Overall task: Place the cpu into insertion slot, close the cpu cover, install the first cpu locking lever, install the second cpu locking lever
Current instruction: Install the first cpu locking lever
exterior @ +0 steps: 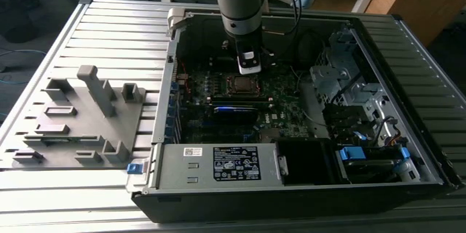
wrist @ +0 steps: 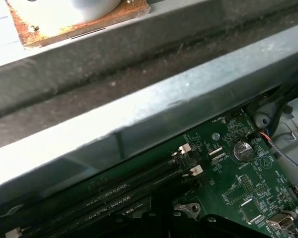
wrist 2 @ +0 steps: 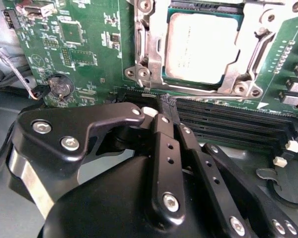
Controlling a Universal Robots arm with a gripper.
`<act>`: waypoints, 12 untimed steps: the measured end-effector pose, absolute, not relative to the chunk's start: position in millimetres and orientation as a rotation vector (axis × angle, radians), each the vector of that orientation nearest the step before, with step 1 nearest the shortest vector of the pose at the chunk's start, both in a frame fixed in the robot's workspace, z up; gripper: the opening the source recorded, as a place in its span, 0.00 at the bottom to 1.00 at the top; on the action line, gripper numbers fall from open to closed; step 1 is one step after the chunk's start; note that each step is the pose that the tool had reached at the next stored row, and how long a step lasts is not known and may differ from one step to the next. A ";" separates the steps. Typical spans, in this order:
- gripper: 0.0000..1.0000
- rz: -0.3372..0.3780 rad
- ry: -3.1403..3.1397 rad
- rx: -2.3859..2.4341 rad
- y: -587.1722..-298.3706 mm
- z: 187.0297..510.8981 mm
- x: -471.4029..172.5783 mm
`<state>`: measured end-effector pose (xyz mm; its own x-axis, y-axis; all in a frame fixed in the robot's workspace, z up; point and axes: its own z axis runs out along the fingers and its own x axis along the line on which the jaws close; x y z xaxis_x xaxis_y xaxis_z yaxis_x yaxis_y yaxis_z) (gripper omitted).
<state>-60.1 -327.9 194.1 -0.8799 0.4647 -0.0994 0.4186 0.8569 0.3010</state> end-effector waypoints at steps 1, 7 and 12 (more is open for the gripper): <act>0.11 0.406 2.863 0.686 -327.9 193.9 -59.6; 0.11 0.396 2.863 0.685 -327.9 192.2 -58.4; 0.11 0.387 2.863 0.684 -327.9 191.3 -58.4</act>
<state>-58.4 -327.9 191.3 -0.8799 0.4633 -0.1060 0.4185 0.8610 0.2892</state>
